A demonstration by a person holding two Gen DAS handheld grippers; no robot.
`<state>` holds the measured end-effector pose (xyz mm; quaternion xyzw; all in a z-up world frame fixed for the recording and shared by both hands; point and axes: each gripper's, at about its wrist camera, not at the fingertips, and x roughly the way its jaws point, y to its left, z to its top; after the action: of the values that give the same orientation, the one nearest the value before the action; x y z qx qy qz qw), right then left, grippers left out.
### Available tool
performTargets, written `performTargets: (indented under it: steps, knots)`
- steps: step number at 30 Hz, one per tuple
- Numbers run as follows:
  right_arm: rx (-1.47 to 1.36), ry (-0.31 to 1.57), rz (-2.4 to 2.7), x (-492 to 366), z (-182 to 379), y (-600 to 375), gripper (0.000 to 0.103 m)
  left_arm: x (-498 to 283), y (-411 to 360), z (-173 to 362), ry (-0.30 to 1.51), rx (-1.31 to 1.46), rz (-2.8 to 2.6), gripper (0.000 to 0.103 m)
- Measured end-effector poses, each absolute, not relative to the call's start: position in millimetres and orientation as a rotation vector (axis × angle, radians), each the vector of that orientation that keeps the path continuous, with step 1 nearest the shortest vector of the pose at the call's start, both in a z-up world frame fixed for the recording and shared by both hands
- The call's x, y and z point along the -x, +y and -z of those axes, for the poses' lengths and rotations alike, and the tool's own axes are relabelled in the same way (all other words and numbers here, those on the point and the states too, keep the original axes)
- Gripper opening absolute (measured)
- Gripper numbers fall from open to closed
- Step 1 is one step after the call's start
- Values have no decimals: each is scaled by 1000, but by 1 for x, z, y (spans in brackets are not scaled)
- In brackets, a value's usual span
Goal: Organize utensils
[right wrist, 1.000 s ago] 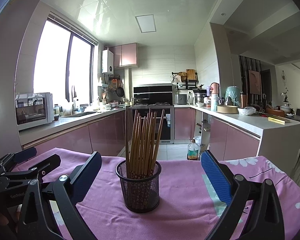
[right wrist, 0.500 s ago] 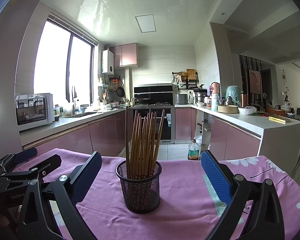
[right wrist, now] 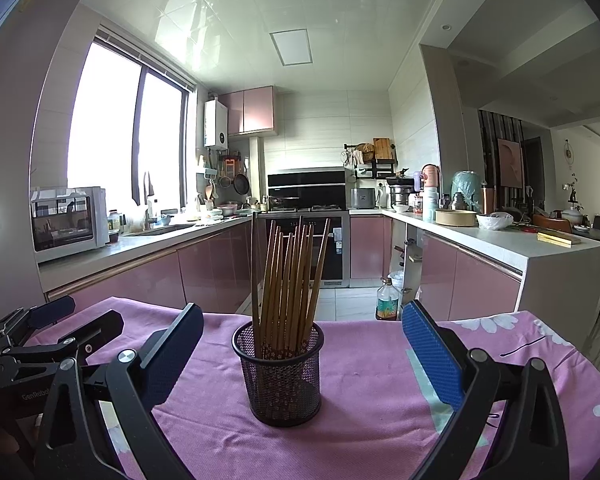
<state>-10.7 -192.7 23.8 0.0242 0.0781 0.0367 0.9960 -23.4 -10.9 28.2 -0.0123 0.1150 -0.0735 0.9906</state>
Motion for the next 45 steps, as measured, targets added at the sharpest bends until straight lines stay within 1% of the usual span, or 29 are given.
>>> performTargets:
  steps: [45]
  knots:
    - [-58,163,-69,11,-24,-193,96,23,-10,-24,239,19,149,97]
